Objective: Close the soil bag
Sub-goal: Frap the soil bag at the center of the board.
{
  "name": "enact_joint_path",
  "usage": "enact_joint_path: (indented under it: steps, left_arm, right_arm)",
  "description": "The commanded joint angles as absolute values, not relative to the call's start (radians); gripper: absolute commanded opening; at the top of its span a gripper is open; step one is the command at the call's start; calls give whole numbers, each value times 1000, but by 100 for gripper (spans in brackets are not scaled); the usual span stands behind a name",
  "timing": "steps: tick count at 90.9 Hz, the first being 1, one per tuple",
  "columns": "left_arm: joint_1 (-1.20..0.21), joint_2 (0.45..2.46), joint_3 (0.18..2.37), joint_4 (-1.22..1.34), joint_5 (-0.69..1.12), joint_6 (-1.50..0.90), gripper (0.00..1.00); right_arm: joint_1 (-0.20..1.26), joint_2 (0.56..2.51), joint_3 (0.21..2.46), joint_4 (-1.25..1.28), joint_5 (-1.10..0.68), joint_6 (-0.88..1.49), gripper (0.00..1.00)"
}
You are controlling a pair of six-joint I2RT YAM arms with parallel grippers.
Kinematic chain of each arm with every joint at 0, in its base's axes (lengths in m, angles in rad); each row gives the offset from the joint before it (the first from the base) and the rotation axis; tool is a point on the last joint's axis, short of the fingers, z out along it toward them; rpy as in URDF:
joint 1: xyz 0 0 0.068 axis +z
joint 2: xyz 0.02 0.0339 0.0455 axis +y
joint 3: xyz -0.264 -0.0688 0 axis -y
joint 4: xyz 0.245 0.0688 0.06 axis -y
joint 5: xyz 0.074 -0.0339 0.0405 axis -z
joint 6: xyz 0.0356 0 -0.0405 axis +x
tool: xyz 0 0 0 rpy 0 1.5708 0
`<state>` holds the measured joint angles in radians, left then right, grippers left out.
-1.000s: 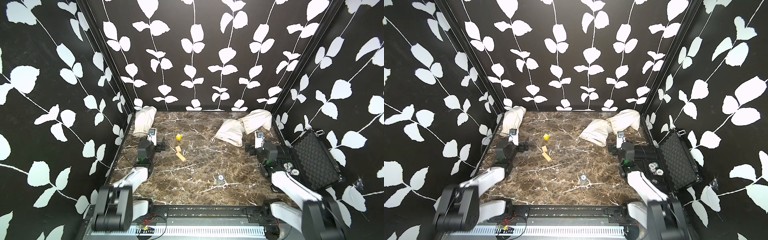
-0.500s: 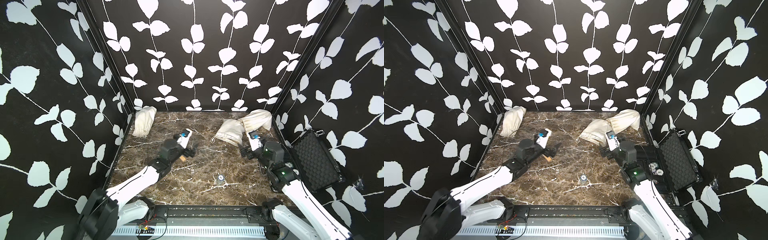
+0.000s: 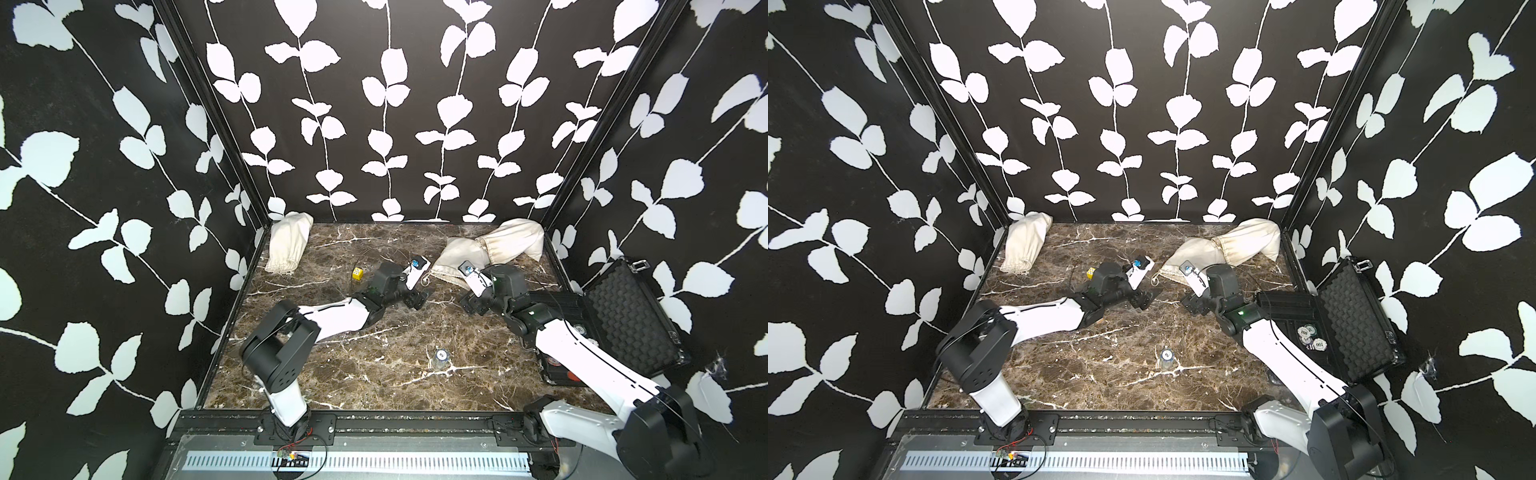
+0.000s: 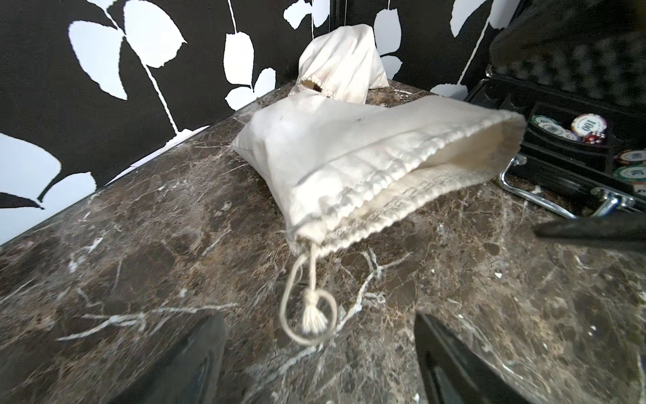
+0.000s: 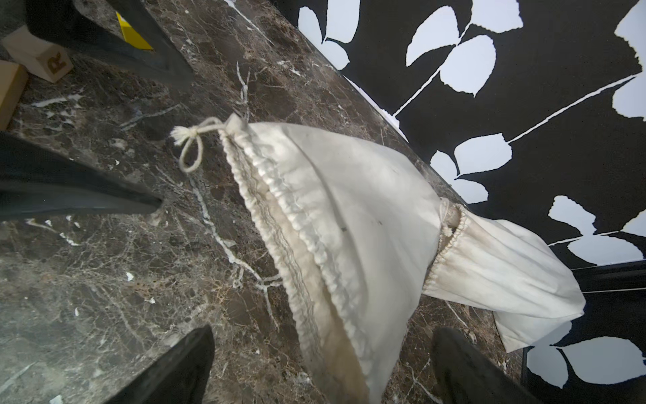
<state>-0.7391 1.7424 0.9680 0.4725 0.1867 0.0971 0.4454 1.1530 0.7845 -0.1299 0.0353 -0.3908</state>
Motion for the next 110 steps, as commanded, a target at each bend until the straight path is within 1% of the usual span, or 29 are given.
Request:
enact_joint_path:
  steps: [1, 4, 12, 14, 17, 20, 22, 27, 30, 52, 65, 70, 73, 76, 78, 82, 85, 87, 90, 93, 98, 105, 110]
  left_arm:
    - [-740, 1790, 1023, 556, 204, 149, 80]
    - [-740, 1818, 1045, 556, 191, 157, 76]
    - [-738, 1871, 1090, 560, 178, 172, 64]
    - [-737, 1878, 1093, 566, 179, 174, 58]
    - [-734, 1883, 1092, 579, 185, 175, 45]
    - [-732, 1878, 1084, 590, 190, 173, 29]
    - [-732, 1868, 1072, 601, 192, 170, 20]
    - [-733, 1835, 1040, 623, 201, 167, 6]
    - [-733, 1812, 1020, 626, 208, 166, 1]
    - [-732, 1629, 967, 495, 266, 144, 0]
    - [-732, 1553, 972, 431, 279, 123, 0]
    - [-733, 1529, 976, 407, 277, 119, 0]
    - [-733, 1512, 976, 397, 266, 117, 0]
    - [-732, 1495, 975, 382, 245, 113, 0]
    - [-731, 1481, 973, 372, 221, 108, 0]
    - [-725, 1450, 968, 352, 160, 79, 0]
    - [-711, 1428, 960, 343, 128, 36, 0]
    - [-677, 1411, 954, 340, 125, 0, 0]
    - [-628, 1388, 944, 337, 143, -77, 0]
    - [-581, 1365, 930, 344, 175, -151, 0]
    - [-520, 1331, 909, 359, 217, -222, 0]
    - [-508, 1293, 908, 319, 226, -197, 0]
    - [-509, 1285, 929, 289, 266, -197, 0]
  right_arm:
    - [453, 1154, 787, -83, 57, -408, 99]
    - [453, 1151, 780, -72, 61, -410, 99]
    - [453, 1146, 772, -57, 60, -416, 99]
    - [453, 1147, 771, -57, 61, -419, 99]
    - [453, 1147, 774, -59, 64, -422, 99]
    - [454, 1148, 779, -64, 60, -424, 99]
    - [454, 1148, 783, -66, 55, -426, 99]
    - [458, 1151, 787, -65, 37, -433, 99]
    - [461, 1157, 790, -57, 26, -437, 99]
    - [532, 1277, 869, 7, -17, -489, 99]
    - [543, 1364, 916, 54, -21, -485, 99]
    - [542, 1391, 926, 63, 28, -478, 92]
    - [539, 1404, 936, 48, 52, -475, 84]
    - [535, 1415, 943, 34, 73, -470, 72]
    - [529, 1418, 941, 26, 83, -465, 61]
    - [511, 1416, 925, 26, 93, -453, 43]
    - [492, 1411, 912, 36, 104, -439, 33]
    - [473, 1405, 894, 42, 109, -431, 26]
    - [449, 1396, 868, 50, 122, -413, 20]
    - [421, 1388, 846, 55, 137, -394, 16]
    - [383, 1374, 812, 63, 164, -369, 15]
    - [364, 1356, 788, 62, 161, -350, 16]
    - [366, 1340, 800, 38, 88, -335, 18]
